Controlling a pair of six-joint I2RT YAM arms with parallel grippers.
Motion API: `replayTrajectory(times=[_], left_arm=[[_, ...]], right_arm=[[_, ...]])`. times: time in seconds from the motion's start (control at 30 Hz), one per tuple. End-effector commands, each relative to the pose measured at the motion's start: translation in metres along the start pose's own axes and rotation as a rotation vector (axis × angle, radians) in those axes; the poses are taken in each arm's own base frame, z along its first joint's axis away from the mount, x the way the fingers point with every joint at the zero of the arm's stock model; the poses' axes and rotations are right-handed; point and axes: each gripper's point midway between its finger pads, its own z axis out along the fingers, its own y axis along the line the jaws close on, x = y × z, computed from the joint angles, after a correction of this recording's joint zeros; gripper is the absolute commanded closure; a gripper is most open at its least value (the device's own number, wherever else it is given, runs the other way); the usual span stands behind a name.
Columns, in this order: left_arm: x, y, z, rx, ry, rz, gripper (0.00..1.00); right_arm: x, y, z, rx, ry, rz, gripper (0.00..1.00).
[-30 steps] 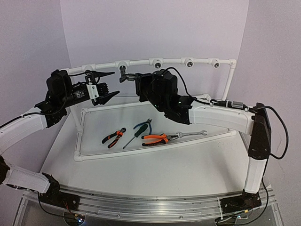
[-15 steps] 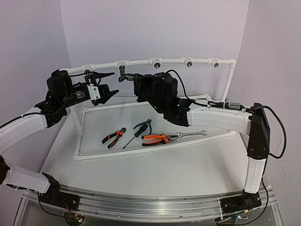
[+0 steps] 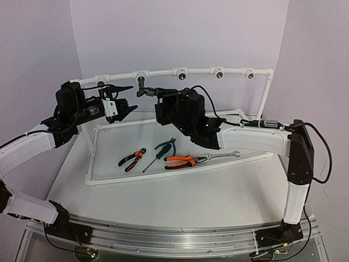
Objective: Install the water faucets
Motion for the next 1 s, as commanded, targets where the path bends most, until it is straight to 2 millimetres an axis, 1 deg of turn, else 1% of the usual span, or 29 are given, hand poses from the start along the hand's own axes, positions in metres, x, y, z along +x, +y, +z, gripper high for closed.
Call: replayTrajectory(times=[0.0, 0.13, 0.27, 0.37, 0.4, 0.47, 0.5, 0.6, 0.67, 0.73, 0.77, 0.8, 0.83, 0.87, 0.97], left_arm=[[-0.008, 0.015, -0.006, -0.031, 0.0, 0.015, 0.37], [-0.014, 0.018, -0.014, -0.033, -0.005, -0.011, 0.35], [-0.013, 0.018, -0.019, -0.026, 0.02, -0.055, 0.33], [-0.006, 0.032, -0.022, -0.056, 0.09, -0.206, 0.31], [-0.001, 0.037, -0.023, -0.06, 0.126, -0.279, 0.31], [0.011, 0.041, -0.029, -0.054, 0.195, -0.413, 0.3], [0.018, 0.043, -0.034, -0.063, 0.223, -0.471, 0.3], [0.044, 0.052, -0.056, -0.095, 0.319, -0.644, 0.29], [0.065, 0.06, -0.077, -0.12, 0.373, -0.772, 0.28], [0.078, 0.063, -0.097, -0.124, 0.397, -0.893, 0.28], [0.089, 0.066, -0.112, -0.139, 0.415, -0.947, 0.28], [0.091, 0.064, -0.121, -0.118, 0.405, -1.006, 0.27], [0.099, 0.064, -0.134, -0.124, 0.415, -1.047, 0.27], [0.1, 0.06, -0.142, -0.111, 0.412, -1.085, 0.28], [0.114, 0.046, -0.166, -0.111, 0.435, -1.147, 0.28]], right_arm=[[0.008, -0.019, -0.018, 0.096, 0.058, -0.217, 0.34], [0.0, 0.018, -0.032, 0.035, 0.028, -0.406, 0.28], [-0.012, 0.046, -0.047, 0.01, -0.022, -0.568, 0.25], [-0.014, 0.068, -0.057, -0.013, -0.036, -0.745, 0.25], [-0.015, 0.075, -0.061, -0.01, -0.035, -0.845, 0.24], [-0.013, 0.086, -0.067, -0.012, -0.016, -1.032, 0.23], [-0.011, 0.092, -0.071, -0.018, -0.002, -1.172, 0.23], [-0.012, 0.102, -0.081, 0.02, 0.026, -1.493, 0.23], [-0.009, 0.114, -0.088, 0.002, 0.051, -1.677, 0.22], [-0.003, 0.121, -0.093, -0.031, 0.076, -1.805, 0.22], [-0.002, 0.124, -0.094, -0.035, 0.087, -1.873, 0.21], [-0.001, 0.124, -0.094, -0.03, 0.103, -1.923, 0.2], [0.001, 0.123, -0.094, -0.034, 0.128, -1.988, 0.2], [0.004, 0.119, -0.094, -0.038, 0.158, -2.041, 0.19], [0.018, 0.105, -0.095, -0.104, 0.26, -2.205, 0.17]])
